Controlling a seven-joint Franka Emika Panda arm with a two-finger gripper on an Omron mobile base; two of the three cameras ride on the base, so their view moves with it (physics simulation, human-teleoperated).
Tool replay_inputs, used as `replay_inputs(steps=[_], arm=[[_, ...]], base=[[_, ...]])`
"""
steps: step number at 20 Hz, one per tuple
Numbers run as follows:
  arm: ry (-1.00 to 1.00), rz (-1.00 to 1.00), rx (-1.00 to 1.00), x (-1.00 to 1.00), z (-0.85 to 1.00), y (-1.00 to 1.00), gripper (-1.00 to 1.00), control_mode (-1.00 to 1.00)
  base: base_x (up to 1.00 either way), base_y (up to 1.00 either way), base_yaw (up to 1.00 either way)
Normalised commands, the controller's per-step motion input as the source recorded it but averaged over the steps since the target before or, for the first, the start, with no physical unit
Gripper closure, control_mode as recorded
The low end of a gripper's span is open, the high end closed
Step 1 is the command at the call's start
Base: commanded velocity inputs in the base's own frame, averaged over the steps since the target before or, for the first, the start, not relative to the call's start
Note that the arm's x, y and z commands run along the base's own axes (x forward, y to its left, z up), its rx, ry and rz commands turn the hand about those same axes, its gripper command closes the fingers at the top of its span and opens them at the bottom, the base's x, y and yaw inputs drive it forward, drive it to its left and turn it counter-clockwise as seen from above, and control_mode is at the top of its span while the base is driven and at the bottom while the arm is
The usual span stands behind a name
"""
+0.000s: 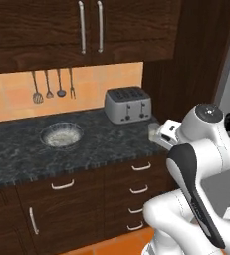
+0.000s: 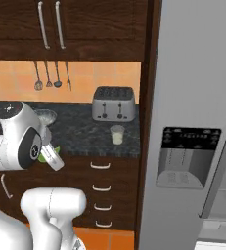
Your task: Grab a lemon wedge from the fridge and one ice cube from the ice bowl, and put them in the glass of lemonade.
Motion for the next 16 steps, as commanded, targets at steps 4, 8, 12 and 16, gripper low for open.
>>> replay_inputs(steps=[4, 8, 12, 16], arm=[[0.0, 0.0, 0.0, 0.0, 0.0, 0.0, 1.0, 1.0], [0.0, 0.0, 0.0, 0.0, 0.0, 0.0, 1.0, 1.0], [0.0, 0.0, 0.0, 0.0, 0.0, 0.0, 1.0, 1.0], [0.0, 0.0, 0.0, 0.0, 0.0, 0.0, 1.0, 1.0]], base=[[0.48, 0.55, -0.14], [0.54, 0.45, -0.2], [0.51, 0.37, -0.23], [0.41, 0.39, -0.21]])
